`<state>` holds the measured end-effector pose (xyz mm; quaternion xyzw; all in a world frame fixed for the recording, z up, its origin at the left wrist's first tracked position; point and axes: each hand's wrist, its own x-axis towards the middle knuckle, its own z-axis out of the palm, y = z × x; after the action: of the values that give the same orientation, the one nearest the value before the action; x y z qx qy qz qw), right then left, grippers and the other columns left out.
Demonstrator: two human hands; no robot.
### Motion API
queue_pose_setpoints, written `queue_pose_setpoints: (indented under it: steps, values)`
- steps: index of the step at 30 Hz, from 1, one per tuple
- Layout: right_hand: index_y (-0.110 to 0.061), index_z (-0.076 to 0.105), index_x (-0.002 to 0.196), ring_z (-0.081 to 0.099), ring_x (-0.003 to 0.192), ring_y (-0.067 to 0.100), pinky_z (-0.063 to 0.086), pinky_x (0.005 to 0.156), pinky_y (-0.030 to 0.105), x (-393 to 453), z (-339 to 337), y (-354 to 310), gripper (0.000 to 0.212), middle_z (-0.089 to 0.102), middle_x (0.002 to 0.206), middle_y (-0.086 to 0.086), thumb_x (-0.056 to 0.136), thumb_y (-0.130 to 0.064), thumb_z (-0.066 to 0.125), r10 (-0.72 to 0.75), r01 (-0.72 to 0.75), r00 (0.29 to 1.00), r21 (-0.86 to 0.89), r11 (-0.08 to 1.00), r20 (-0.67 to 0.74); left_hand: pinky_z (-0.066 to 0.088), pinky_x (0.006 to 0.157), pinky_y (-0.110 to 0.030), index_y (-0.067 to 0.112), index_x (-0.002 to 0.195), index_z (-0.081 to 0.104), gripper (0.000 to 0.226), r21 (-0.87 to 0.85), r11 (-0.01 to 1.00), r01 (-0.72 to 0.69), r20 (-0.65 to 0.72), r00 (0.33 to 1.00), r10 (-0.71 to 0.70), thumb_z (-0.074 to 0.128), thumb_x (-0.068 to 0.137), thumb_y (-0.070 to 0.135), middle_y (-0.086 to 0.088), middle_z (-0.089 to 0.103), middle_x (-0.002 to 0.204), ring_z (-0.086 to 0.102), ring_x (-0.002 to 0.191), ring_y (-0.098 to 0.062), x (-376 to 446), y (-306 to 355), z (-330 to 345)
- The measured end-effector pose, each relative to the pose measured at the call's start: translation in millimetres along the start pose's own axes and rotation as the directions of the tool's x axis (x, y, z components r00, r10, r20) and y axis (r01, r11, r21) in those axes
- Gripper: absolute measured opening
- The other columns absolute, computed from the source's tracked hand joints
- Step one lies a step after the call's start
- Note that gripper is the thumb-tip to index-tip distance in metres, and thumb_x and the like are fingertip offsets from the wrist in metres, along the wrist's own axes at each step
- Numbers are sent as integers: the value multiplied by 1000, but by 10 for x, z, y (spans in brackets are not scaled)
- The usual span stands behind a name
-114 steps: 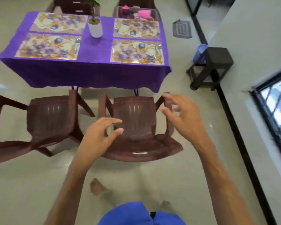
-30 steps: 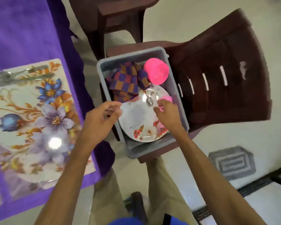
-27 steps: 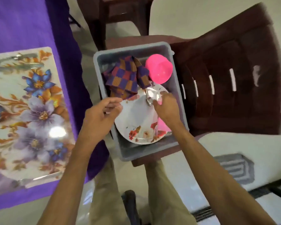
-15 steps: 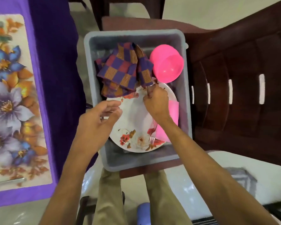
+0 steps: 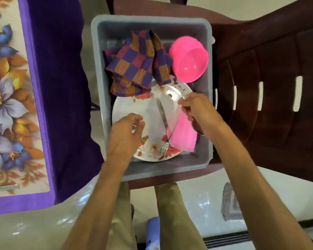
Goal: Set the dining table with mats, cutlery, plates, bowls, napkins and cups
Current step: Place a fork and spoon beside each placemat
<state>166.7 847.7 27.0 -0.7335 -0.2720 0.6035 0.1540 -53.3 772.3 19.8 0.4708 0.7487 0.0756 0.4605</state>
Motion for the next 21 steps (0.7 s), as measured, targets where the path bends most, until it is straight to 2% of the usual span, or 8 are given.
queue_pose_setpoints:
  steps: [2,4,6,9,12,17,19,21]
  values:
    - [-23,64,81,48,59,5,36,58,24,-151,-136,44,12,52,70,-12,91,-18,61,-20,11,993,-82,997,-113,61,84,-38,20,120,68,34,6,1000,10,-77,997,-9,62,101,49,4,75,109,71,94,-13,10,88,296]
    - [-24,71,85,48,69,8,37,63,26,-278,-225,80,15,52,76,-13,90,-17,59,-40,27,985,-77,997,-169,61,86,-41,19,121,62,54,29,997,72,-87,994,-69,64,93,65,3,72,111,70,97,-19,28,311,555]
    - [-23,72,85,50,70,10,38,63,27,-360,-242,103,16,55,78,-10,90,-16,59,-30,17,983,-72,997,-182,62,83,-42,18,123,55,68,97,989,112,-60,993,-107,70,85,72,1,70,110,70,95,-21,103,518,745]
    - [-23,70,79,55,71,12,40,66,27,-456,-227,107,17,61,82,-2,94,-21,61,-22,1,983,-119,993,-180,61,91,-47,13,128,49,58,126,982,139,-57,990,-133,80,89,42,-8,70,116,71,103,-31,274,682,911]
    - [-20,74,89,60,77,10,42,70,26,-493,-192,136,18,66,82,0,97,-27,60,-23,6,989,-114,993,-149,57,96,-44,9,134,49,46,158,982,107,-75,993,-96,74,96,16,-13,69,120,69,110,-33,360,713,935]
    - [-20,77,97,62,82,10,43,72,23,-474,-173,182,21,67,81,0,100,-26,57,5,-17,988,-80,997,-153,58,94,-44,12,141,44,65,81,991,104,-176,980,-88,80,88,10,-13,71,114,71,105,-36,425,602,801]
    - [-18,77,97,60,75,11,46,62,18,-486,-161,207,21,67,81,2,101,-25,58,-6,-10,988,-108,994,-154,57,90,-40,10,135,47,59,86,990,107,-173,981,-91,81,86,11,-15,72,110,71,101,-35,457,516,702]
    - [-13,76,97,62,72,19,51,63,23,-485,-115,254,21,69,83,6,101,-23,58,-48,21,988,-182,983,-145,51,82,-34,10,128,52,50,106,989,105,-173,981,-86,79,86,11,-14,74,107,71,97,-33,472,436,597]
